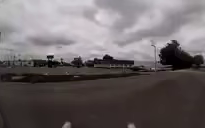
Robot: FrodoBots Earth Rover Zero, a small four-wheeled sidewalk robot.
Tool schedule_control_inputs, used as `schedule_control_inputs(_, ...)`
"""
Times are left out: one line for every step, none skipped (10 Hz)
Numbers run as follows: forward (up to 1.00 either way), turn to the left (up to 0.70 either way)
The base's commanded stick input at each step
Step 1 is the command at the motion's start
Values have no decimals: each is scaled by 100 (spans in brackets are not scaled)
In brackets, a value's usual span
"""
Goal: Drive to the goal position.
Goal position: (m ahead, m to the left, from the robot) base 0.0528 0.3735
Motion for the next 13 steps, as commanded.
schedule_control_inputs(0,-45)
schedule_control_inputs(0,-45)
schedule_control_inputs(0,-45)
schedule_control_inputs(0,-45)
schedule_control_inputs(0,-45)
schedule_control_inputs(0,-45)
schedule_control_inputs(0,-45)
schedule_control_inputs(0,-45)
schedule_control_inputs(0,-45)
schedule_control_inputs(0,-45)
schedule_control_inputs(0,-45)
schedule_control_inputs(0,-45)
schedule_control_inputs(0,-45)
